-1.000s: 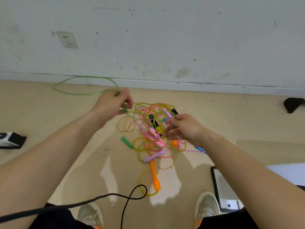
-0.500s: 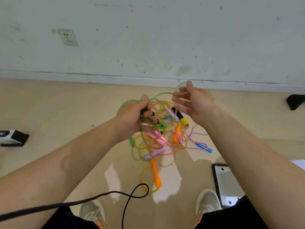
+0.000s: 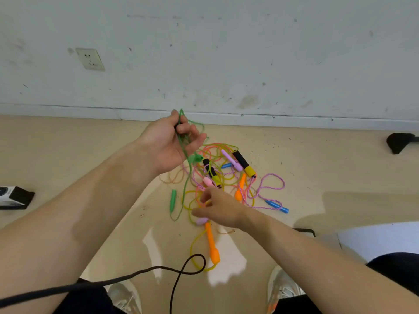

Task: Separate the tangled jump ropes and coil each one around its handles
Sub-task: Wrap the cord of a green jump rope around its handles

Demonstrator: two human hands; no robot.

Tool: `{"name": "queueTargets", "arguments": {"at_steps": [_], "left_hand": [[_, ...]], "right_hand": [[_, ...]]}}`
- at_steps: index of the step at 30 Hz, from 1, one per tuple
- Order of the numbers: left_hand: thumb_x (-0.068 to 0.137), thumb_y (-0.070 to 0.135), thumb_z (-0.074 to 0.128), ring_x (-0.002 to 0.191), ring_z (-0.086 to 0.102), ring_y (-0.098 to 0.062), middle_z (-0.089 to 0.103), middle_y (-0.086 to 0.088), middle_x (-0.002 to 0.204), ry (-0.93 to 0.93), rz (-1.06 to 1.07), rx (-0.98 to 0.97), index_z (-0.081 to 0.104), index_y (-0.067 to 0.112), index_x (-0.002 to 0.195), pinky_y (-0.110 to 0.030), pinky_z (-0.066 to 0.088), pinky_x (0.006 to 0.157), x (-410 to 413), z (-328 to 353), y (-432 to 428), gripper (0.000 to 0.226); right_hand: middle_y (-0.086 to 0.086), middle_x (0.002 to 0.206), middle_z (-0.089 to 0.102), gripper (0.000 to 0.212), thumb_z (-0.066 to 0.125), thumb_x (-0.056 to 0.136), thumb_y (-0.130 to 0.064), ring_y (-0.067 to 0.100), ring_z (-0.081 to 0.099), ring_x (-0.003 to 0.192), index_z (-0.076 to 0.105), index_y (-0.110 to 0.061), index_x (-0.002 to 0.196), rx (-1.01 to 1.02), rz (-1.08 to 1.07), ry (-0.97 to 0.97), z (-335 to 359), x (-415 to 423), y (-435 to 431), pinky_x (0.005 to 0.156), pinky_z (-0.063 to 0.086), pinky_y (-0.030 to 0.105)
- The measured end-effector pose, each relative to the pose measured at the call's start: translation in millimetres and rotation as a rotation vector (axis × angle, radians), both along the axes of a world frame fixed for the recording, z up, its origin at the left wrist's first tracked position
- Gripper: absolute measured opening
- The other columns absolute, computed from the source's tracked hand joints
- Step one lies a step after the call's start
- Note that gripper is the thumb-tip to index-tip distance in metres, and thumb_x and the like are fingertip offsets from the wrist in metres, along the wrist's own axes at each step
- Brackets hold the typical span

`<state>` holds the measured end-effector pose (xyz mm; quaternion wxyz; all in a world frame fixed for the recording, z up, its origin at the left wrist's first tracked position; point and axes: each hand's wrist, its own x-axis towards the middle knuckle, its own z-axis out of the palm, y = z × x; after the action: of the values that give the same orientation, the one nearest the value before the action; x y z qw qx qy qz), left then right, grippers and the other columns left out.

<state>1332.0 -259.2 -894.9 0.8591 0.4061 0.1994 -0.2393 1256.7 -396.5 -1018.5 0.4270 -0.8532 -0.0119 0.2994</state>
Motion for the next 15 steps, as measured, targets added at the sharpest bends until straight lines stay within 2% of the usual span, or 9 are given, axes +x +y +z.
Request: {"name": "queueTargets", "arguments": {"at_steps": [2, 4, 5, 7, 9, 11, 12, 15], "left_hand": [[0.108, 0.039, 0.035, 0.038, 0.049, -0.009, 0.035, 0.006, 0.049, 0.014, -0.011, 0.007, 0.048, 0.017, 0.073, -0.028, 0.057, 0.050, -3.2, -1.3, -3.3, 0.043], [0.108, 0.038, 0.036, 0.037, 0.048, -0.010, 0.035, 0.005, 0.049, 0.023, -0.030, 0.006, 0.048, 0.015, 0.073, -0.028, 0.057, 0.048, -8.1, -1.7, -9.5, 0.043], [0.108, 0.037, 0.036, 0.036, 0.048, -0.011, 0.036, 0.005, 0.050, 0.028, -0.031, -0.008, 0.048, 0.014, 0.073, -0.029, 0.057, 0.048, -9.9, -1.3, -12.0, 0.043], [0.107, 0.037, 0.037, 0.035, 0.048, -0.011, 0.036, 0.004, 0.051, 0.030, -0.031, -0.032, 0.049, 0.013, 0.074, -0.029, 0.057, 0.048, -11.4, 1.0, -14.0, 0.042], [0.107, 0.038, 0.037, 0.036, 0.047, -0.010, 0.036, 0.004, 0.049, 0.021, -0.019, -0.029, 0.050, 0.014, 0.075, -0.028, 0.057, 0.048, -9.7, 4.3, -11.4, 0.042], [0.107, 0.040, 0.037, 0.038, 0.048, -0.009, 0.036, 0.005, 0.050, -0.009, 0.013, 0.015, 0.051, 0.015, 0.077, -0.027, 0.057, 0.050, -5.1, 3.4, -4.8, 0.041], [0.107, 0.040, 0.037, 0.039, 0.050, -0.010, 0.037, 0.005, 0.051, -0.039, 0.030, 0.074, 0.052, 0.014, 0.080, -0.028, 0.058, 0.053, -1.8, 0.9, -0.7, 0.040], [0.107, 0.034, 0.041, 0.050, 0.057, -0.015, 0.041, 0.003, 0.058, -0.193, 0.047, 0.481, 0.060, 0.012, 0.088, -0.032, 0.060, 0.058, 8.9, -18.9, 14.1, 0.035]], "right_hand": [[0.002, 0.133, 0.041, 0.066, 0.079, 0.079, -0.041, 0.022, 0.050, 0.115, 0.041, -0.019, 0.127, 0.029, -0.158, -0.083, -0.4, 4.8, -0.3, 0.091, 0.045, 0.034], [0.001, 0.143, 0.028, 0.087, 0.082, 0.076, -0.045, 0.021, 0.035, 0.134, 0.032, -0.030, 0.145, 0.045, -0.124, -0.061, 2.4, 10.2, -3.4, 0.107, 0.036, 0.033], [-0.001, 0.147, 0.025, 0.085, 0.081, 0.078, -0.047, 0.021, 0.031, 0.139, 0.034, -0.035, 0.148, 0.030, -0.047, -0.018, 5.5, 11.6, -3.3, 0.110, 0.032, 0.033], [-0.004, 0.146, 0.033, 0.062, 0.072, 0.087, -0.045, 0.019, 0.033, 0.140, 0.049, -0.032, 0.143, 0.028, 0.083, 0.063, 6.4, 11.5, -0.2, 0.105, 0.031, 0.027], [-0.002, 0.130, 0.056, 0.032, 0.057, 0.099, -0.038, 0.020, 0.052, 0.125, 0.066, -0.020, 0.124, -0.007, 0.154, 0.062, 0.6, 8.0, 4.9, 0.099, 0.041, 0.027], [0.005, 0.107, 0.069, 0.033, 0.043, 0.105, -0.032, 0.020, 0.064, 0.097, 0.069, -0.013, 0.102, -0.028, 0.123, 0.088, -6.6, 7.3, 4.3, 0.093, 0.052, 0.036], [0.006, 0.099, 0.070, 0.035, 0.039, 0.106, -0.031, 0.020, 0.066, 0.086, 0.066, -0.011, 0.097, 0.004, 0.060, 0.144, -6.5, 8.4, 1.6, 0.086, 0.055, 0.035], [0.012, 0.083, 0.073, 0.040, 0.040, 0.107, -0.031, 0.023, 0.070, 0.068, 0.063, 0.001, 0.100, 0.172, -0.177, 0.202, 5.1, 15.9, -10.6, 0.067, 0.060, 0.032]]}}
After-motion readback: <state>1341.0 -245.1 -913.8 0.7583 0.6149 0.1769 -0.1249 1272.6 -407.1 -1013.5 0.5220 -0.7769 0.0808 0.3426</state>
